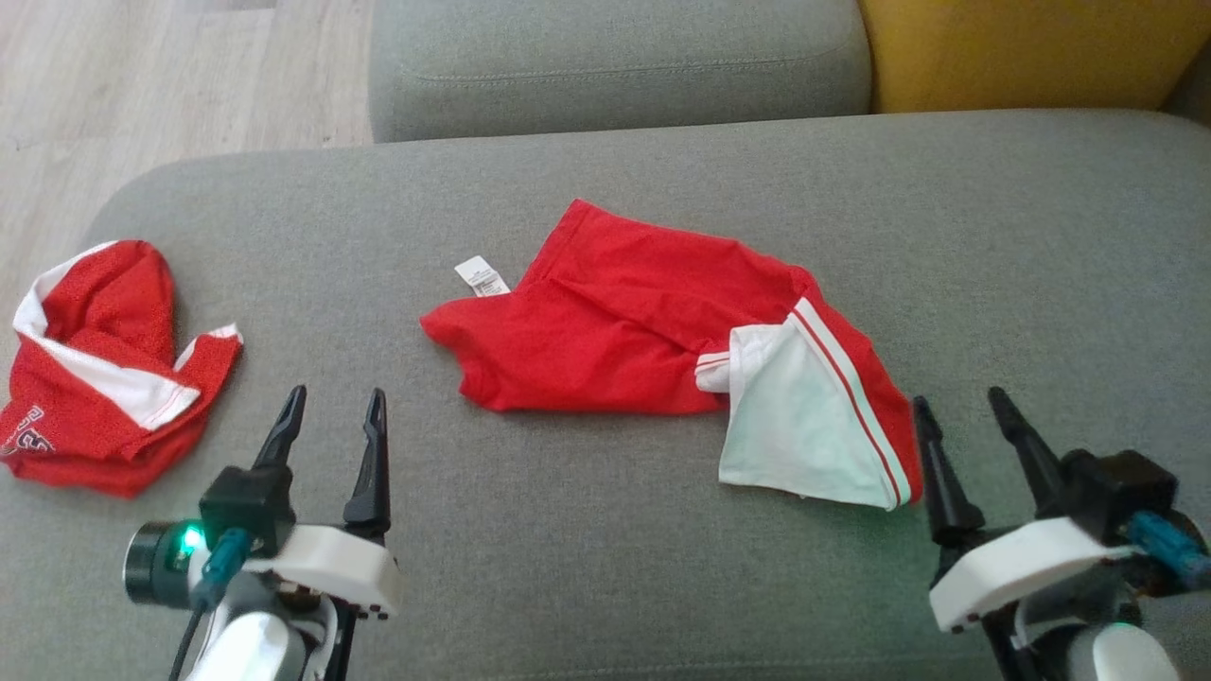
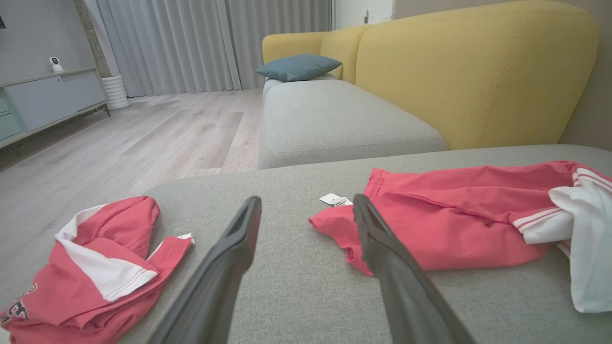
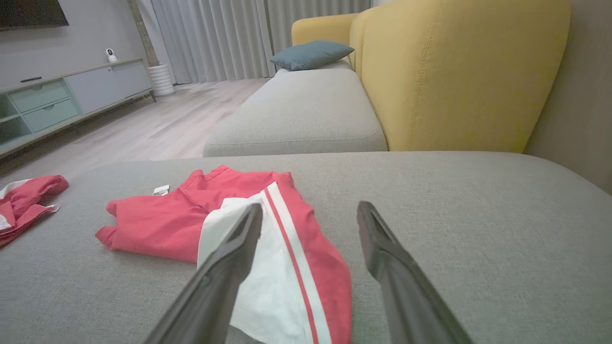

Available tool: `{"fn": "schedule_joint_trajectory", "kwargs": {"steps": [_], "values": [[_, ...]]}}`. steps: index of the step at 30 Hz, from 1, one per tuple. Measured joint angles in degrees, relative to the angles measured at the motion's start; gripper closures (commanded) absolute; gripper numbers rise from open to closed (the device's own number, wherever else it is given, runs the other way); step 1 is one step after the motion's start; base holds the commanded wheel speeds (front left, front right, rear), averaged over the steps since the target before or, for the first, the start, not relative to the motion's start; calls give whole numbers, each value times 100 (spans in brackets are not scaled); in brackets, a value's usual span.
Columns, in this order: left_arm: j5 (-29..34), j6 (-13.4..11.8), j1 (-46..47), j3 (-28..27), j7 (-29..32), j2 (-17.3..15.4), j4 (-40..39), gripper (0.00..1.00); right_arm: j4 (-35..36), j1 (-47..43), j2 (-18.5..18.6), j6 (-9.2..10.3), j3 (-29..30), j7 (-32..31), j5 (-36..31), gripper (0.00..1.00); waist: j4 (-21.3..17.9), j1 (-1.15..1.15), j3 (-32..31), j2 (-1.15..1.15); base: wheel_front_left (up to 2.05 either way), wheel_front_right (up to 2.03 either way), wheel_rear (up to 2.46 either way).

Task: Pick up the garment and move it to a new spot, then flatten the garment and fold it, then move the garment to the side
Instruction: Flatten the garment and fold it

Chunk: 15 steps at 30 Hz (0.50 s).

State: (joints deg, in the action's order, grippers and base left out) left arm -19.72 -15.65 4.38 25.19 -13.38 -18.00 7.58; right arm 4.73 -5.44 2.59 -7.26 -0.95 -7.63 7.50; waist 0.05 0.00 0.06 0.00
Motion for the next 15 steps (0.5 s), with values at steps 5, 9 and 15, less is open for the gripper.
{"fn": "schedule_joint_trajectory", "kwargs": {"steps": [5,9,15], "values": [[1,0,40,26,0,-2,-20,0,-159,30,2,0,-383,-334,-307,0,39,0,134,0,0,0,0],[58,2,232,63,-1,7,-56,0,-514,213,163,0,-945,-791,-406,0,93,0,347,0,0,0,0],[99,13,661,99,-34,58,-71,0,-1082,937,550,0,-1437,-1236,-389,0,229,0,759,0,0,0,0]]}}
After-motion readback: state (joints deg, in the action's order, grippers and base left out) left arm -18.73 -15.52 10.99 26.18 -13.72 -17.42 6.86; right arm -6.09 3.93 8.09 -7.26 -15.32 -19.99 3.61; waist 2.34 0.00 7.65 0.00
